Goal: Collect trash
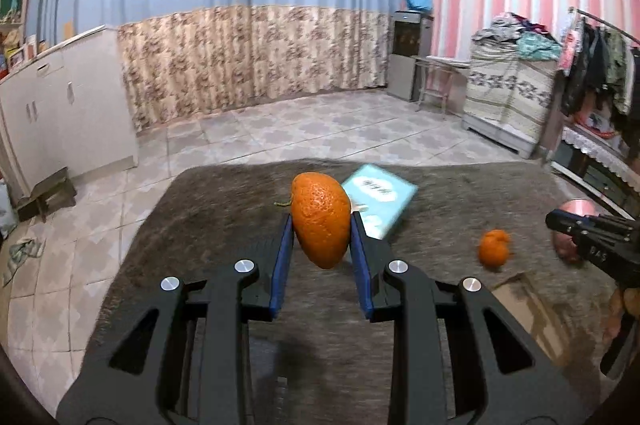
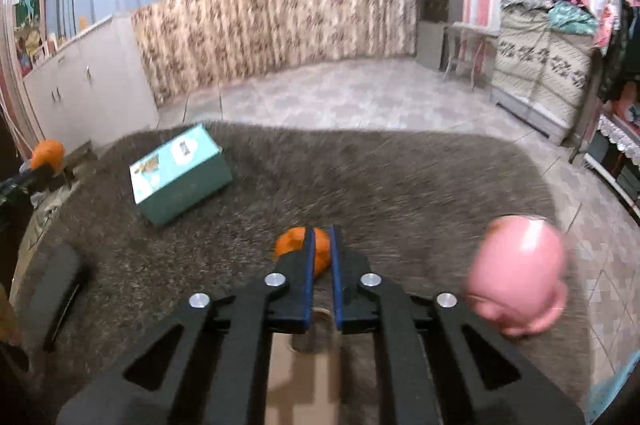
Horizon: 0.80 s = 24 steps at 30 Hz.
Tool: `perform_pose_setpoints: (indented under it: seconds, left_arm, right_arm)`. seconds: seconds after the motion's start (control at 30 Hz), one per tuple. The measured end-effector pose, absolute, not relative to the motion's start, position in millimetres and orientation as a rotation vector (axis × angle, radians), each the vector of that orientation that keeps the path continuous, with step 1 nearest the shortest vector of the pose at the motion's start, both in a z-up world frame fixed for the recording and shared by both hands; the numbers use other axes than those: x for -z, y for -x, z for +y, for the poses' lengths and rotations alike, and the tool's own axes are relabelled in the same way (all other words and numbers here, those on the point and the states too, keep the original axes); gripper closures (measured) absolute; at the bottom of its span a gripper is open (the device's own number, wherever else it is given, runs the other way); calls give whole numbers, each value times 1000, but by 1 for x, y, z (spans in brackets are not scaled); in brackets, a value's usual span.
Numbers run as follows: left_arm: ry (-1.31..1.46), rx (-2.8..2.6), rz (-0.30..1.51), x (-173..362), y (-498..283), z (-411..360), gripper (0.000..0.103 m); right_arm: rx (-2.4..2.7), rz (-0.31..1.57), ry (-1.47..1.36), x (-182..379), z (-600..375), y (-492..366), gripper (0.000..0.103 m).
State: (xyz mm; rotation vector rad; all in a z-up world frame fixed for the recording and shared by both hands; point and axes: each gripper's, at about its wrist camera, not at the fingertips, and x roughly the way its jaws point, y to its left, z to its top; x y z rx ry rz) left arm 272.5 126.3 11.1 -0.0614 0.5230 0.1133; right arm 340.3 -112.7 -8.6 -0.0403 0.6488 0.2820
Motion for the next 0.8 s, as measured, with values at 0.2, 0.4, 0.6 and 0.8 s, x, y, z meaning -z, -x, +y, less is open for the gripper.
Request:
perform_pose_setpoints:
  seconds: [0.2, 0.4, 0.6, 0.8]
  left_arm:
    - [51, -36, 507, -23, -255, 83, 76]
    - [20, 25, 520, -22, -236, 46, 76]
    - [21, 75, 543, -16, -221, 16, 76]
    - [10, 111, 558, -8, -212, -2, 76]
  right_arm:
    - [-240, 622, -21, -6, -176, -298, 99]
    - [-179, 625, -66, 2, -227, -258, 99]
    - [-141, 627, -142, 15, -265, -223, 99]
    - [-114, 629, -190, 23, -287, -198, 99]
